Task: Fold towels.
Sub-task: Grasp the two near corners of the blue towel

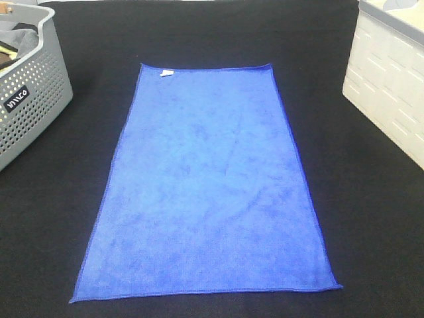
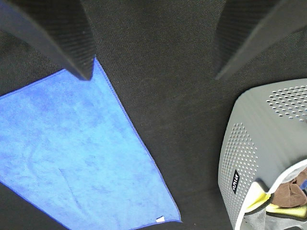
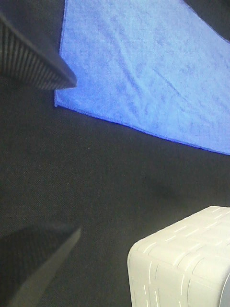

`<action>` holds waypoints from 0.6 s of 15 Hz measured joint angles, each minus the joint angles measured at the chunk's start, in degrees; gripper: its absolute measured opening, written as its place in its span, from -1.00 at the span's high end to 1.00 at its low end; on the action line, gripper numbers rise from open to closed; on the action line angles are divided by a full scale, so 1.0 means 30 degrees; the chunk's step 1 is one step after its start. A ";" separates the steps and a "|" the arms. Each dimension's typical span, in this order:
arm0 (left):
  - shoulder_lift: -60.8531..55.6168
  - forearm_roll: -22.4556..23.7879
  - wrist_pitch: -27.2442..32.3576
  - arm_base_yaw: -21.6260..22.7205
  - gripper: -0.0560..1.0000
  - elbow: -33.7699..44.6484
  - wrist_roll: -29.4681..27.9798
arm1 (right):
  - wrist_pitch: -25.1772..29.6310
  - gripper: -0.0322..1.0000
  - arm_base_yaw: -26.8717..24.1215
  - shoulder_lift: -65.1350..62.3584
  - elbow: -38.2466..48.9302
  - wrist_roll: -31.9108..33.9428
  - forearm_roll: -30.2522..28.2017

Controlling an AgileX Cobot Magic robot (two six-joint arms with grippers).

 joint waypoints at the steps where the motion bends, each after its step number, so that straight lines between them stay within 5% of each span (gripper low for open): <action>1: 0.0000 0.0000 0.0000 0.0000 -0.37 0.0000 0.0000 | 0.0000 -0.47 0.0000 0.0000 0.0000 0.0000 0.0000; 9: 0.0000 0.0000 0.0000 0.0000 -0.37 0.0000 0.0000 | 0.0000 -0.47 0.0000 0.0000 0.0000 0.0000 0.0000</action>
